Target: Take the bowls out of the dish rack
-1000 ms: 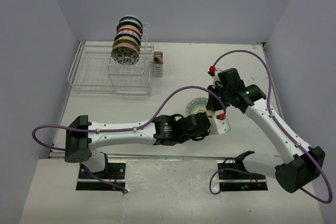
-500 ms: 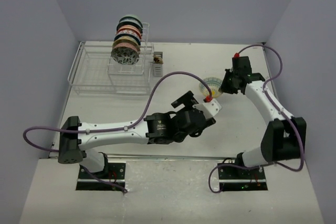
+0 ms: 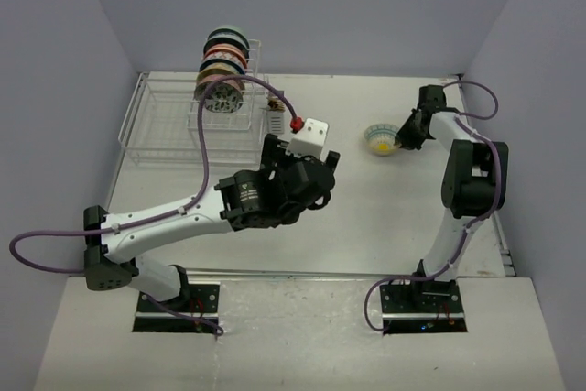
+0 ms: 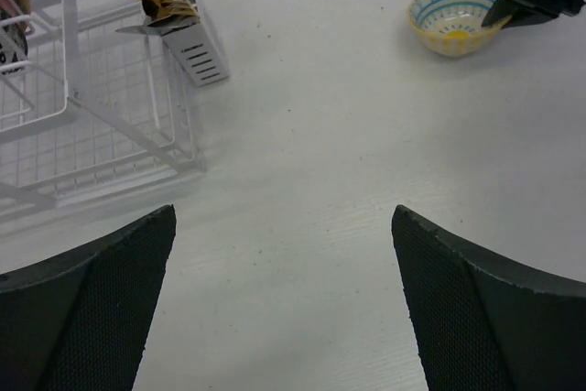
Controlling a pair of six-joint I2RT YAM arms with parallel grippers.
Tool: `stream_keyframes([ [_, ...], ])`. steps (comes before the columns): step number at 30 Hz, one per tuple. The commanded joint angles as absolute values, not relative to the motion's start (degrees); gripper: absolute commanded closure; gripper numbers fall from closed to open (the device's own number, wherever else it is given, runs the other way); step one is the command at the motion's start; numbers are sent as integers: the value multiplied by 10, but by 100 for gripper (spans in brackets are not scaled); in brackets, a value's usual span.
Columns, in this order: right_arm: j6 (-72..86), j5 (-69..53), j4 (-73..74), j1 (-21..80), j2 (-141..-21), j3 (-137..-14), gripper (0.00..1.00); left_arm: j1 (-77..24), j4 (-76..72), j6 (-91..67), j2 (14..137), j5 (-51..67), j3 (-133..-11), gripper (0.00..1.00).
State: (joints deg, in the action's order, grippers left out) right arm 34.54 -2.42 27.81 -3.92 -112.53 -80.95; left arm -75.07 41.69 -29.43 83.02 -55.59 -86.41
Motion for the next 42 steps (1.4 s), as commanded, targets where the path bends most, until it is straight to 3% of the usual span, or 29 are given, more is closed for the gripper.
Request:
stream_keyframes([
  [1,362,-26,272,-40,-1122,-828,79,-694,436,-361,805,-549,-878,0],
  [2,362,-22,273,-40,-1120,-827,68,-683,430,-360,802,-541,-876,0],
  [5,361,-19,273,-41,-1112,-823,66,-661,416,-359,790,-541,-880,0],
  [7,365,-21,273,-44,-1094,-812,51,-652,416,-367,780,-545,-887,0],
  [9,366,-18,272,-45,-1070,-802,42,-638,405,-370,769,-543,-888,0],
  [18,381,-73,228,-46,-832,-699,29,-479,316,-479,675,-436,-846,0],
  [19,385,-114,205,-46,-808,-664,21,-466,302,-503,655,-425,-828,0],
  [24,417,-353,131,-47,-692,-581,16,-374,218,-582,627,-358,-791,0],
  [28,434,-409,99,-47,-600,-514,13,-276,210,-655,649,-250,-777,0],
  [34,444,-420,130,-47,-463,-495,11,-201,124,-722,671,-179,-730,2],
  [42,443,-402,165,-47,-360,-458,8,-196,62,-776,692,-206,-684,8],
])
